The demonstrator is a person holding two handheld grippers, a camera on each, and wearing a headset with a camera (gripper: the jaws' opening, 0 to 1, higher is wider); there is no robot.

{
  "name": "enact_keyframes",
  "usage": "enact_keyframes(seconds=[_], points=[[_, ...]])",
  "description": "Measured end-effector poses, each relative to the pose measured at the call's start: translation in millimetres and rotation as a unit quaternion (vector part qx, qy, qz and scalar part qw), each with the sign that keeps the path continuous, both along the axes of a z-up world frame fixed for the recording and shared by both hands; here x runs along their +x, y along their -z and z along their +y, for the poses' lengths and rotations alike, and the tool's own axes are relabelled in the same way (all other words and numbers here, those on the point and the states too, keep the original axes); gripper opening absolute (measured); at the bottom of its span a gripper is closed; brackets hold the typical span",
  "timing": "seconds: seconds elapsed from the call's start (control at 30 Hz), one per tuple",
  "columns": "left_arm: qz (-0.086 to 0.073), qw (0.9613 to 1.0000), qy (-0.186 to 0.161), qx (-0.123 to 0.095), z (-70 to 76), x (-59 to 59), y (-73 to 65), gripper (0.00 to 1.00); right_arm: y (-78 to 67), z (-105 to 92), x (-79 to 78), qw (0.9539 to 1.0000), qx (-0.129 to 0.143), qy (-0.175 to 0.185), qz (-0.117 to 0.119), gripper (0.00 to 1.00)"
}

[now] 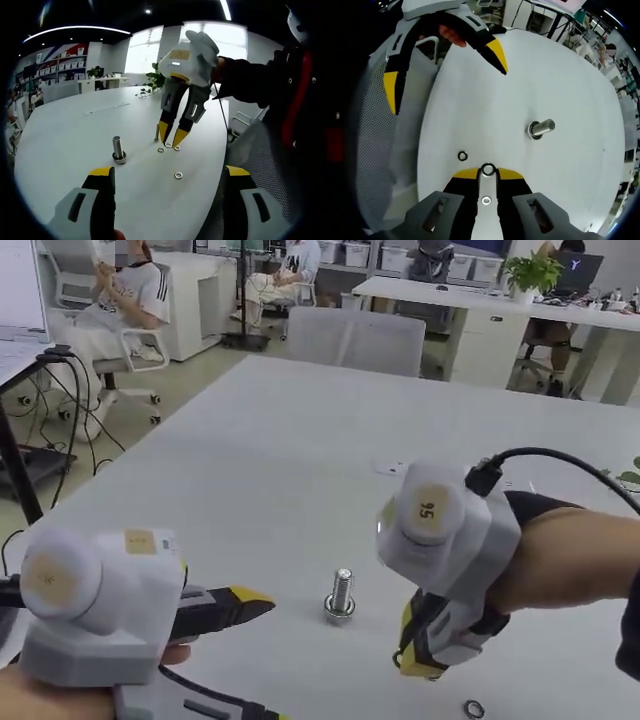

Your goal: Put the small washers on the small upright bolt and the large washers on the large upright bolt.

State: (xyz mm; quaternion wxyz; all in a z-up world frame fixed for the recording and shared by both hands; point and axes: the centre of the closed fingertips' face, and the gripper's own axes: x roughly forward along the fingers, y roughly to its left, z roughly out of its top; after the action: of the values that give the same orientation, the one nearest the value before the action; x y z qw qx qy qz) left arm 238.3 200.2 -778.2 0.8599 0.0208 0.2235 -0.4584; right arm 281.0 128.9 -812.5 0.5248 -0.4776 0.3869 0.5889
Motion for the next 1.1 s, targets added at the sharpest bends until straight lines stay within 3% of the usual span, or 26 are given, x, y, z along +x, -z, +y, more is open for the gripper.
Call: enact_keyframes(seconds=[0.3,1.1], points=[[0.003,0.9999,0.013,-0.001,-3.4,5.9,0.5,0.89,-14.3,-10.4,7.1,0.9997,0.005,0.02,-0.008,0.13],[0.007,0.9988,0.049,0.001,-24.2,18.9,2.1,0.89,-40.4,-57.9,48.8,0.9958,0.006,0.085,-0.035,0.13]])
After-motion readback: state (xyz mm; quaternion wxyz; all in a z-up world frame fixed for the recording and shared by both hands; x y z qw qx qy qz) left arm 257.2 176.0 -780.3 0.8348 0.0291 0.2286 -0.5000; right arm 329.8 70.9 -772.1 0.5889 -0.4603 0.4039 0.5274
